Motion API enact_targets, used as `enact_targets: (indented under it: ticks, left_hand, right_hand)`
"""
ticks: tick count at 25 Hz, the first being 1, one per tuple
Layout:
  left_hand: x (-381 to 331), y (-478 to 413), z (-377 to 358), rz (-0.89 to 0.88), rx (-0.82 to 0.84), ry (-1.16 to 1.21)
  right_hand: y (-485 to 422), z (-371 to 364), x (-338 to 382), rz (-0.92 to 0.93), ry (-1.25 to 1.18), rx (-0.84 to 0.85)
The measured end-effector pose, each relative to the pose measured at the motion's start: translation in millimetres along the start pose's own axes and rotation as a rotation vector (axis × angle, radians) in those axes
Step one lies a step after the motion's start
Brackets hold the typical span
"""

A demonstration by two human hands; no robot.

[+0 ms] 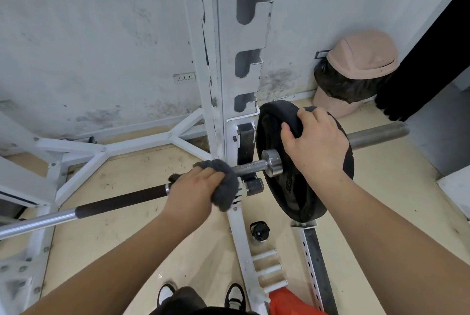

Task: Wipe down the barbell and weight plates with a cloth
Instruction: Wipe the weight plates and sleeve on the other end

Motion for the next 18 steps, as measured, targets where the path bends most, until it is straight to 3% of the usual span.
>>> enact_targets:
  ticks: [2,5,8,12,15,18]
  left_hand:
    - [18,9,6,0.131,-0.040,0.014]
    - [-14,-27,5,0.288,-0.075,0.212]
    - [-61,-50,-8,0.154,-0.034,0.283]
    - [-27,-11,-1,0.015,-0.067,0.056]
    - [12,12,14,0.208,-0.076,0.019]
    - [1,-10,28,0.306,-0.162,0.254]
  right_hand:
    - [2,-1,1,0.005,0.002,-0.009]
    - [3,0,1,-0.005,0.007,-0.006]
    - [4,1,1,-0.029,-0.011,0.025]
    - [5,5,-1,-0.029,-0.023,0.022]
    - [8,5,-1,-0.013,-0.017,-0.003]
    - [9,4,-1,-0.004,0.003,-0.018]
Point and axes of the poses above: each hand's wrist, its own y-axis away from the middle knuckle, its own z-axis out of the back of the hand, x = y × z, the point moved 6 cm from there along -y, towards the middle knuckle, and after that the axes turned 4 degrees about -x, right-handed, at the moved point
